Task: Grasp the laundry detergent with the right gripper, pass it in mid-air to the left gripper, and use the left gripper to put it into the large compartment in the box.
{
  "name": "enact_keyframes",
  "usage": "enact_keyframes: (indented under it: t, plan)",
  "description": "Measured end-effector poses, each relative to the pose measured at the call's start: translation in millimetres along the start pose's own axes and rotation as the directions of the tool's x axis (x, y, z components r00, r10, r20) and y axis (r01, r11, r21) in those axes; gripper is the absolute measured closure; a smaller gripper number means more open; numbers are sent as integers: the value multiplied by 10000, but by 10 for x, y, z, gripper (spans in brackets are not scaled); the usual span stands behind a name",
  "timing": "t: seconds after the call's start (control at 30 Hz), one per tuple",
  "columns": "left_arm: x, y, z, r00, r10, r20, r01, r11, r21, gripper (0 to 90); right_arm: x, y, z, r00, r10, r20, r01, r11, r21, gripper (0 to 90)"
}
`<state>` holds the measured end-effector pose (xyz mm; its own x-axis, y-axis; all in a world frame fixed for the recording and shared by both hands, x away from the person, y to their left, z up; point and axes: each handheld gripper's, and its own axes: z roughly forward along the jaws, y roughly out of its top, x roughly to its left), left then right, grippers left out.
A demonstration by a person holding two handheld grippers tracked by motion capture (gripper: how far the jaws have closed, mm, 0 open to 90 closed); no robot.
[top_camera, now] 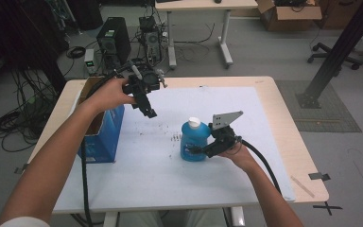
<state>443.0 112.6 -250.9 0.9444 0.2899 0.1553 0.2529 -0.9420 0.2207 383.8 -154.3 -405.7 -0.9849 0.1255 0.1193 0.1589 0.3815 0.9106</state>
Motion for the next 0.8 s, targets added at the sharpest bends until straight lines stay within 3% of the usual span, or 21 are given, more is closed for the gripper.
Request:
enact_keyframes:
  t: [0.47, 0.8]
  plan:
    - [-1, 0, 8, 10000, -6, 3, 6, 10000, 35, 61, -50, 1, -28, 9998, -171, -47, 171, 9999, -23, 409]
    - [-14, 4, -1, 10000, 30, -50, -30, 10000, 50, 61, -34, 16, -37, 9993, -376, 54, 376, 9993, 48, 431]
